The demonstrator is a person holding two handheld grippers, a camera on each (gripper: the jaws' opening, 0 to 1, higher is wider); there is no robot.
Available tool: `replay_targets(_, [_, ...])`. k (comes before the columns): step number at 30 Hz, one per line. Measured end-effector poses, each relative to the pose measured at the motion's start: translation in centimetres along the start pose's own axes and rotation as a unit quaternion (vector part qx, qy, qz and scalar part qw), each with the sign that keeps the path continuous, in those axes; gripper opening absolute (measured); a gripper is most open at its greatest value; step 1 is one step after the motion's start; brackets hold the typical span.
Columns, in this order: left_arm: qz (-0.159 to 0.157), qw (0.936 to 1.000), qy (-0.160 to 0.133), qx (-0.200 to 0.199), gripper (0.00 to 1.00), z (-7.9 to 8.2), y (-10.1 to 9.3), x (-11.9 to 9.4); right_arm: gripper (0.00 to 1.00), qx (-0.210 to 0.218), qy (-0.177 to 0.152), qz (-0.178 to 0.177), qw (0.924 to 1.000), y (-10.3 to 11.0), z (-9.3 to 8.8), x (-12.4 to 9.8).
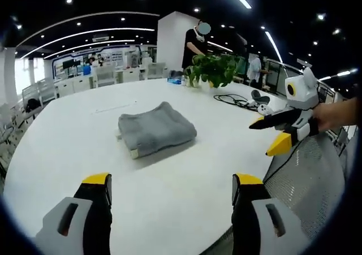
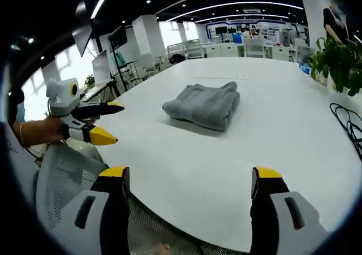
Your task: Fold the towel on the table until its edges align and the towel forms a compact rectangular stack.
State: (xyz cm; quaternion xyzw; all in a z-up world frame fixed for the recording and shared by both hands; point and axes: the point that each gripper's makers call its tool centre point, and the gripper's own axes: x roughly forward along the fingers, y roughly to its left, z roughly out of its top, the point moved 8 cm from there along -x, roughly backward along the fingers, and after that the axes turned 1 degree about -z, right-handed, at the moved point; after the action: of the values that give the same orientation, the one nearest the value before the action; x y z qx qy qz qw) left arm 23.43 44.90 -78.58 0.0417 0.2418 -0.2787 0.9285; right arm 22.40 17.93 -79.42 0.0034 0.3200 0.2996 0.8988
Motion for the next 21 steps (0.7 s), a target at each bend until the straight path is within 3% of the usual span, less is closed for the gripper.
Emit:
replay_targets(7, [0.014,0.9998,-0.007,-0.010,0.92,-0.1,0.4,-0.3,0.91,0.005,-0.009,-0.003,0.9999,0.1,0.2,-0.1])
replay_targets(9, [0.026,0.9996,-0.008,-0.001,0.98,0.0,0.6,-0.3,0.91,0.001,-0.020,-0.004,0.9998,0.1,0.5,-0.1])
replay_targets(15, [0.025,0.9996,-0.014,-0.002,0.99,0.1,0.5,-0.4,0.99,-0.007,-0.063,-0.013,0.9979,0.0,1.0,-0.6])
replay_targets(21, [0.024,0.9997,-0.004,0.010,0.99,-0.1,0.4,-0.3,0.99,-0.007,-0.054,-0.011,0.9984,0.2,0.9,-0.8])
